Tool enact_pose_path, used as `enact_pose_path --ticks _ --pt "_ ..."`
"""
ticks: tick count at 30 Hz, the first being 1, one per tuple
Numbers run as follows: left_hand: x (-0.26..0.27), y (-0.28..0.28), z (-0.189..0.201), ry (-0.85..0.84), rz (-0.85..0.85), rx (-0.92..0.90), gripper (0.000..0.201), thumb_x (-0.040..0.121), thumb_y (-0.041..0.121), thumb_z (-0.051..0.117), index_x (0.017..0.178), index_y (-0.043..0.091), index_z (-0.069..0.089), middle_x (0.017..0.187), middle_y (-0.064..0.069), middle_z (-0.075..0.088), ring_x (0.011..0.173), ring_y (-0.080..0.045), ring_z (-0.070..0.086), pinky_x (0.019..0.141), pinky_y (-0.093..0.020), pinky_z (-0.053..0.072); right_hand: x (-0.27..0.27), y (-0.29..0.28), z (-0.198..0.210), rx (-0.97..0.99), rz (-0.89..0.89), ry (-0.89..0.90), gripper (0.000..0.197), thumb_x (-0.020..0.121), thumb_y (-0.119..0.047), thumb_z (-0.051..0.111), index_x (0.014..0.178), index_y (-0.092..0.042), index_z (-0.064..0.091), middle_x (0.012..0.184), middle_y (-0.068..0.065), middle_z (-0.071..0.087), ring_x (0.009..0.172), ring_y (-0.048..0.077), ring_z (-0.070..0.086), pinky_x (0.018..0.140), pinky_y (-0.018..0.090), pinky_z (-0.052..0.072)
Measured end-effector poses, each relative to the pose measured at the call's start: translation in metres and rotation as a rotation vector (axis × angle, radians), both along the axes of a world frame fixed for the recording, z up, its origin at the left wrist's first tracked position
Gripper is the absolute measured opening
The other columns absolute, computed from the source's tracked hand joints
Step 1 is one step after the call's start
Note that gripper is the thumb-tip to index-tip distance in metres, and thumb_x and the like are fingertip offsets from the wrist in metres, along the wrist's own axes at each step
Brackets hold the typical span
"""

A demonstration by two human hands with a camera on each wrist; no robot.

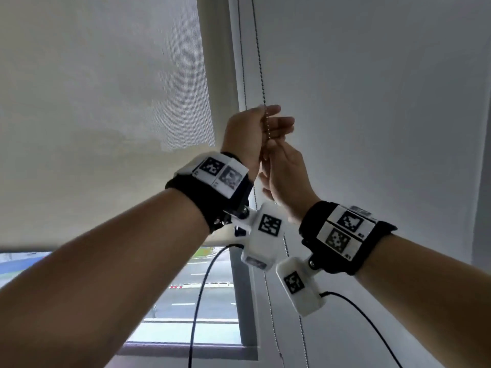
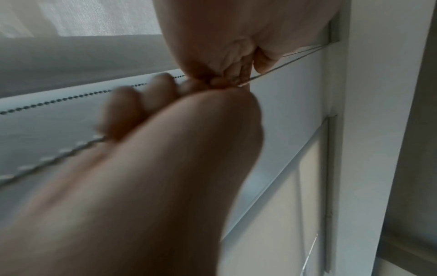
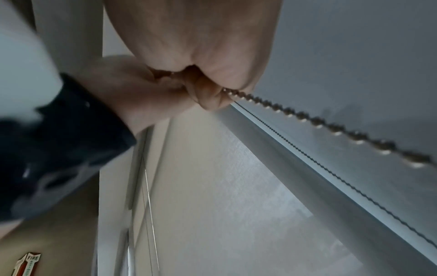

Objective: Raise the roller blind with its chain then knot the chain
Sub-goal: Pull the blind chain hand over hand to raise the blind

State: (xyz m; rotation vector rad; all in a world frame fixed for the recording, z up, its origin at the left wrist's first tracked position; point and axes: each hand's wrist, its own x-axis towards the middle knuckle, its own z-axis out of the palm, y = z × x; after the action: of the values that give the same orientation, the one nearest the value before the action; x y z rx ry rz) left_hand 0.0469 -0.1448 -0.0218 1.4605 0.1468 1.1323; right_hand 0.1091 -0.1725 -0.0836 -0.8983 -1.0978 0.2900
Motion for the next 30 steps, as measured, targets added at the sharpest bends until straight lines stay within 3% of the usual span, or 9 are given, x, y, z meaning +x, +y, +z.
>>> enact_pose_path --ticks 2,5,10,13,16,19,24,27,30 --pt "0.004 -0.002 0.005 -0.031 -0.019 -0.023 0.031 0.099 0.022 0.035 0.094 0.004 0.060 0.059 -0.004 0.058 0.051 -0.016 0.055 0.056 -0.028 0.044 -0.001 0.003 -0.008 0.021 0.047 0.076 0.038 0.104 -0.020 0.035 0.067 -0.018 0.037 0.048 -0.007 0.031 0.036 0.005 0.026 0.039 0.017 0.024" --pt "0.008 -0.001 -0.001 -0.025 -0.001 -0.019 0.029 0.100 0.021 0.035 0.083 0.008 0.055 0.046 0.004 0.038 0.038 -0.009 0.031 0.043 -0.023 0.028 0.000 0.006 -0.021 0.033 0.100 0.118 0.037 0.104 -0.019 0.037 0.067 -0.019 0.035 0.051 -0.006 0.030 0.039 0.005 0.026 0.040 0.019 0.024" --pt "0.003 0.001 -0.013 -0.011 0.064 -0.048 0.032 0.093 0.010 0.034 0.065 0.017 0.046 0.040 0.008 0.033 0.034 -0.008 0.027 0.035 -0.018 0.023 0.002 -0.005 -0.031 -0.065 0.049 -0.008 0.039 0.099 -0.012 0.039 0.060 -0.014 0.043 0.052 0.002 0.038 0.041 0.012 0.034 0.043 0.025 0.033" --pt "0.000 0.001 -0.015 -0.008 0.101 -0.019 0.034 0.091 0.005 0.032 0.063 0.017 0.046 0.041 0.009 0.032 0.036 -0.008 0.026 0.037 -0.018 0.021 0.011 -0.015 -0.007 -0.128 -0.080 -0.087 0.034 0.093 -0.010 0.039 0.067 -0.001 0.060 0.060 0.012 0.058 0.050 0.022 0.055 0.056 0.037 0.053" --pt "0.002 -0.006 -0.018 0.008 0.122 -0.019 0.034 0.090 0.003 0.032 0.063 0.017 0.048 0.041 0.008 0.034 0.037 -0.009 0.028 0.037 -0.017 0.021 0.018 -0.017 0.038 -0.058 -0.217 -0.113 0.031 0.085 -0.012 0.042 0.079 0.011 0.062 0.072 0.022 0.065 0.062 0.023 0.059 0.061 0.035 0.052" --pt "0.005 -0.012 -0.029 0.028 0.079 -0.046 0.037 0.086 -0.003 0.028 0.061 0.018 0.046 0.048 0.005 0.033 0.035 -0.008 0.026 0.037 -0.016 0.019 0.011 -0.019 0.083 -0.002 -0.161 -0.123 0.033 0.093 -0.007 0.039 0.099 0.014 0.064 0.092 0.032 0.069 0.072 0.028 0.062 0.062 0.031 0.051" --pt "-0.002 -0.016 -0.056 0.067 0.004 -0.057 0.037 0.075 -0.014 0.026 0.060 0.015 0.045 0.054 -0.002 0.034 0.040 -0.013 0.028 0.045 -0.021 0.015 -0.005 -0.023 0.125 0.005 -0.054 -0.124 0.030 0.103 -0.019 0.034 0.105 -0.001 0.058 0.077 0.014 0.064 0.057 0.022 0.056 0.056 0.032 0.051" --pt "-0.006 -0.016 -0.064 0.130 0.020 -0.063 0.038 0.076 -0.014 0.033 0.057 0.016 0.044 0.052 -0.004 0.035 0.047 -0.015 0.029 0.051 -0.027 0.017 -0.010 -0.019 0.126 0.001 -0.049 -0.074 0.030 0.104 -0.023 0.033 0.095 -0.007 0.057 0.064 0.005 0.048 0.044 0.013 0.039 0.040 0.023 0.035" --pt "-0.009 -0.016 -0.070 0.156 0.018 -0.049 0.036 0.077 -0.012 0.037 0.057 0.017 0.043 0.051 -0.002 0.036 0.049 -0.015 0.030 0.051 -0.029 0.017 -0.013 -0.016 0.121 0.012 -0.038 -0.040 0.032 0.103 -0.017 0.031 0.077 -0.014 0.050 0.058 -0.001 0.038 0.039 0.010 0.030 0.038 0.019 0.023"
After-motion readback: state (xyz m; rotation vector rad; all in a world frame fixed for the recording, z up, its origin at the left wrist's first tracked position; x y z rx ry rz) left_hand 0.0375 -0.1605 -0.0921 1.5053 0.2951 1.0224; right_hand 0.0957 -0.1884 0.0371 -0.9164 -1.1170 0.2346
